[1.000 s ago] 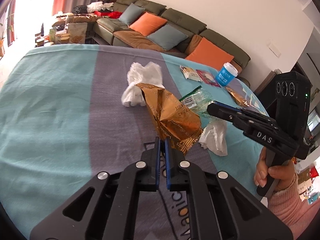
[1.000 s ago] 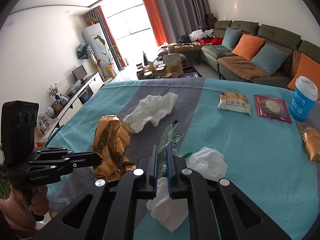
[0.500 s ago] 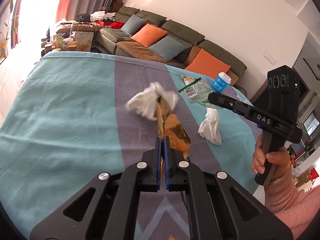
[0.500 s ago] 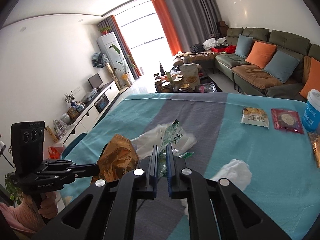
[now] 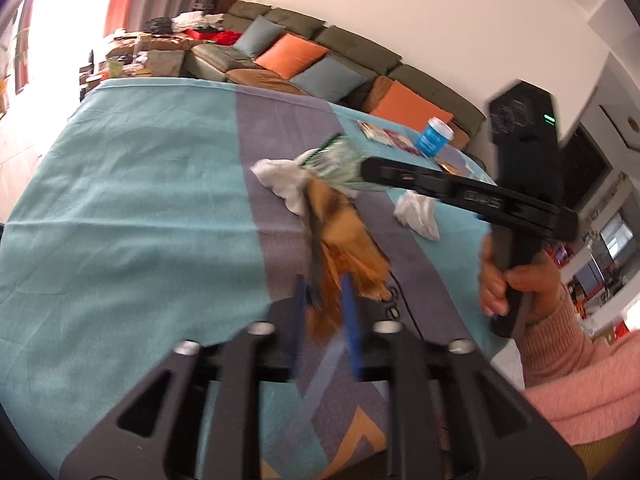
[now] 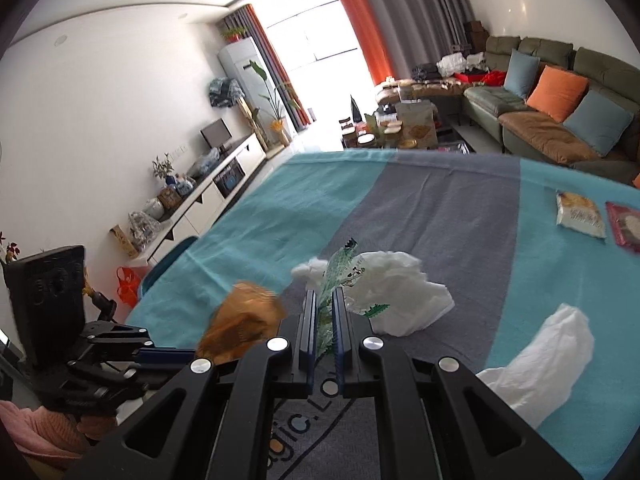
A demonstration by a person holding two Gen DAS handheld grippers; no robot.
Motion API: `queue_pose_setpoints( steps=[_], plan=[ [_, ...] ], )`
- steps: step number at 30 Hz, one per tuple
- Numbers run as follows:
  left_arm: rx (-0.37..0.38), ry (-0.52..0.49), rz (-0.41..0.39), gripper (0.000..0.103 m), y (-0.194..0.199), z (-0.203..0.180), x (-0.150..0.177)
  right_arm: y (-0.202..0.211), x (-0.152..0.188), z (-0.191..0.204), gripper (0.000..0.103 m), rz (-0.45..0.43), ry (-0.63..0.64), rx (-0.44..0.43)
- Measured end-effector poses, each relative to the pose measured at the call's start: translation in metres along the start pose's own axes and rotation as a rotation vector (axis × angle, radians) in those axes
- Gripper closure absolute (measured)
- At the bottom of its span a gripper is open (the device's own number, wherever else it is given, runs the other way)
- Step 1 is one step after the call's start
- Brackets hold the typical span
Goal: Collect trash
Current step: 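Lift the gold wrapper and green plastic up from the bed, then carry the gold wrapper and green plastic over the teal bin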
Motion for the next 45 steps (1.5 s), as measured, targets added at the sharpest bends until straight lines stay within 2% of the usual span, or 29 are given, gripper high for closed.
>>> queue_pose_setpoints(
  steps=[1,2,5,6,7,8,9,10,17,19,20,21,25,26,28,30,36,45],
  plan=[
    [-0.005,-0.009,0.000,0.064,-0.001,-0.002,0.001,-0.003,0.002,-0.001,0.097,0.009,-0.007,0.004],
    [0.001,-0.014,0.005,0.059,-0.002,-0.004,0.002,-0.007,0.004,-0.002,0.097,0.016,-0.010,0.010],
    [0.010,-0.018,0.023,0.058,-0.008,-0.007,0.004,-0.013,0.006,-0.004,0.097,0.024,-0.022,0.013],
    [0.006,-0.014,0.029,0.062,-0.012,-0.007,0.004,-0.014,0.007,-0.005,0.097,0.024,-0.023,0.015],
    [0.005,-0.007,0.035,0.075,-0.014,-0.007,0.005,-0.014,0.007,-0.005,0.097,0.024,-0.025,0.017],
    [0.005,0.004,0.045,0.082,-0.018,-0.004,0.005,-0.014,0.006,-0.006,0.097,0.022,-0.028,0.018],
    [-0.002,0.017,0.055,0.095,-0.020,-0.002,0.006,-0.013,0.005,-0.007,0.097,0.019,-0.030,0.020],
    [-0.006,0.024,0.061,0.100,-0.022,0.000,0.007,-0.012,0.006,-0.007,0.097,0.016,-0.031,0.020],
    [-0.029,0.029,0.012,0.102,-0.011,0.005,0.004,-0.003,0.000,-0.006,0.097,-0.017,-0.032,0.010],
    [-0.047,0.037,-0.003,0.071,-0.010,0.009,-0.001,0.003,-0.004,-0.003,0.097,-0.032,-0.026,0.006],
    [-0.053,0.039,-0.010,0.065,-0.010,0.010,-0.002,0.005,-0.005,-0.002,0.097,-0.038,-0.023,0.005],
    [-0.065,0.039,-0.015,0.062,-0.011,0.012,-0.004,0.007,-0.006,-0.001,0.097,-0.044,-0.021,0.004],
    [-0.051,0.077,0.012,0.062,-0.026,0.021,-0.009,0.011,-0.008,0.003,0.097,-0.054,-0.015,0.001],
    [-0.049,0.084,0.025,0.065,-0.029,0.024,-0.009,0.011,-0.008,0.004,0.097,-0.055,-0.014,0.001],
    [-0.034,0.102,0.042,0.081,-0.035,0.025,-0.008,0.012,-0.009,0.005,0.097,-0.057,-0.013,-0.001],
    [-0.011,0.127,0.048,0.091,-0.040,0.027,-0.009,0.011,-0.010,0.007,0.097,-0.059,-0.011,-0.004],
    [-0.028,0.109,0.008,0.100,-0.029,0.024,-0.010,0.010,-0.012,0.017,0.097,-0.061,-0.002,-0.033],
    [-0.065,0.104,-0.070,0.101,0.021,0.035,-0.011,-0.003,-0.017,0.046,0.097,-0.051,0.045,-0.094]
  ],
)
Point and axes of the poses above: each gripper's, at about its wrist camera, not at the fingertips, and y roughly against the way its jaws point, z to its left, x to its underside, the point moved 4 cm from there along -y, roughly the way its jaws point, and after that the axes turned 7 degrees about -z, right-handed, at the moved point
